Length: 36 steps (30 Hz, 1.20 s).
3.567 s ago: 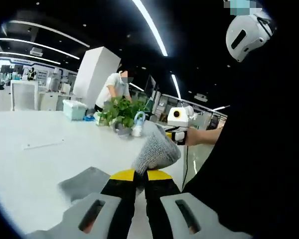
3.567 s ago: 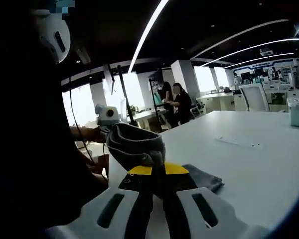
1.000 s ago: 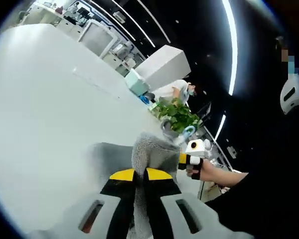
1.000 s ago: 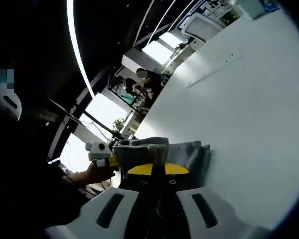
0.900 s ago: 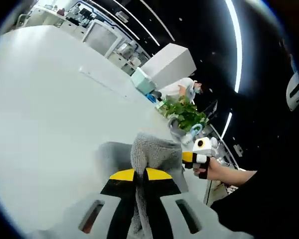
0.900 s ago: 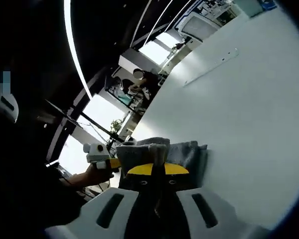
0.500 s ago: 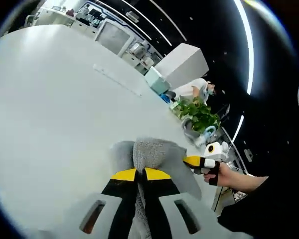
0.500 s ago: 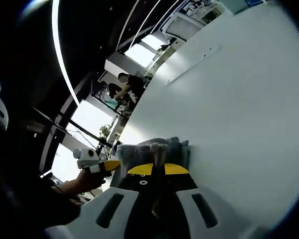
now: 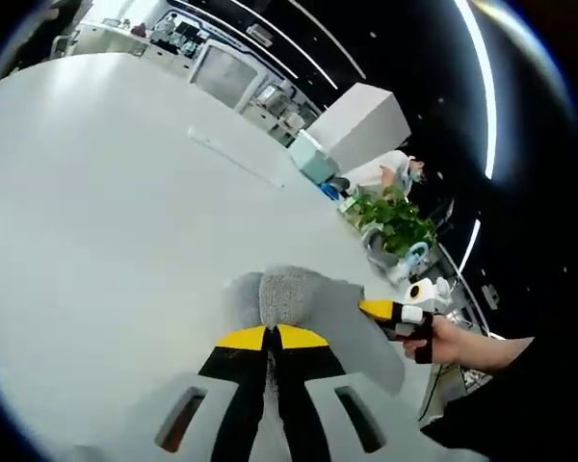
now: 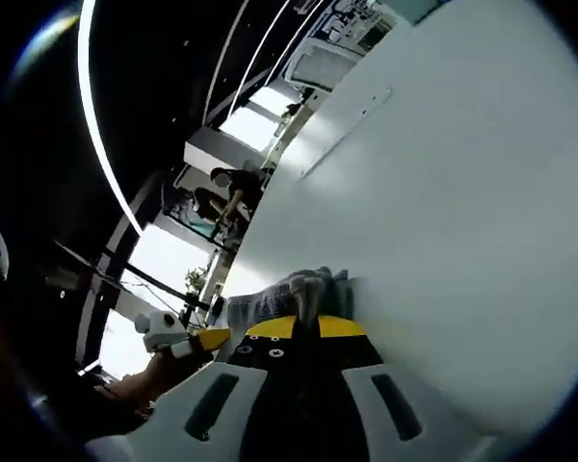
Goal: Fold the towel on the table until its edges align and the towel forms a compact rectangular stack.
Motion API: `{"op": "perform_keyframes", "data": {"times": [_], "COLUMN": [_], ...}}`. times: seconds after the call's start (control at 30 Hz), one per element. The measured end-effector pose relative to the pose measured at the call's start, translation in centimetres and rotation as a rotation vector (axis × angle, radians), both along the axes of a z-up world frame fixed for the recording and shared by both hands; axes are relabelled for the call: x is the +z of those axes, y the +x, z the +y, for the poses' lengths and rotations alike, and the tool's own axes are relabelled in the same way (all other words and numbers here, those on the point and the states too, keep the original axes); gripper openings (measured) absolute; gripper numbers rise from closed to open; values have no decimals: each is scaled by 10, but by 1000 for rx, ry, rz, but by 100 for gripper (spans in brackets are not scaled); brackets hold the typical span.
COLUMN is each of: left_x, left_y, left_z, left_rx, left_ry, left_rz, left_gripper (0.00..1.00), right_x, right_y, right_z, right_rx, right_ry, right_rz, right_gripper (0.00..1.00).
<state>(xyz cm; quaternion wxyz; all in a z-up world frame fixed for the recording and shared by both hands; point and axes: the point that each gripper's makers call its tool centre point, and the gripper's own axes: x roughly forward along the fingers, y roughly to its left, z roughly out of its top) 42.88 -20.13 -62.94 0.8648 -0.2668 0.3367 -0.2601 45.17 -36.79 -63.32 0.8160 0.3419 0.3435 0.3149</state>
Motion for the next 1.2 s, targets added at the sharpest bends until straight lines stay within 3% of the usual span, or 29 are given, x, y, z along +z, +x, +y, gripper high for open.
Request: {"op": "perform_keyframes", "data": {"times": [0.17, 0.23, 0.27, 0.33, 0.37, 0.57, 0.63, 0.73, 0.8, 0.93, 1.0, 1.03, 1.13, 1.2], "left_x": [-2, -3, -4, -5, -6, -6, -6, -1, 3, 29, 43, 51, 64, 70], "left_y": [-1, 0, 0, 2, 2, 4, 5, 6, 5, 5, 7, 7, 2, -8], "left_z": [0, -1, -1, -1, -2, 2, 3, 4, 7, 10, 12, 12, 8, -3], "left_rx": [-18, -35, -47, -70, -85, -120, -121, -77, -79, -68, -62, -59, -81, -151], "left_ry": [42, 98, 126, 196, 221, 358, 370, 287, 282, 276, 277, 275, 290, 285], "left_rz": [-45, -78, -91, -140, -148, -211, -215, -203, -219, -289, -331, -355, -390, -396], "left_gripper": [3, 3, 3, 5, 6, 13, 14, 13, 13, 15, 16, 16, 13, 7], "right_x": [-5, -9, -13, -8, -8, -4, -3, 0, 7, 30, 40, 47, 61, 68], "right_y": [2, 5, 8, 10, 9, 12, 11, 11, 10, 11, 11, 9, 3, -2], "right_z": [-5, -12, -19, -20, -20, -21, -18, -16, -16, -19, -22, -23, -20, -13], "right_rx": [39, 35, 34, 61, 57, 118, 139, 155, 162, 164, 141, 133, 147, 160], "right_ry": [-177, -273, -357, -410, -415, -571, -600, -612, -609, -631, -622, -622, -612, -585], "right_rz": [-127, -171, -207, -260, -256, -364, -381, -400, -422, -526, -547, -562, -594, -609], "right_gripper": [8, 17, 23, 31, 33, 37, 37, 35, 35, 35, 32, 29, 3, 1]}}
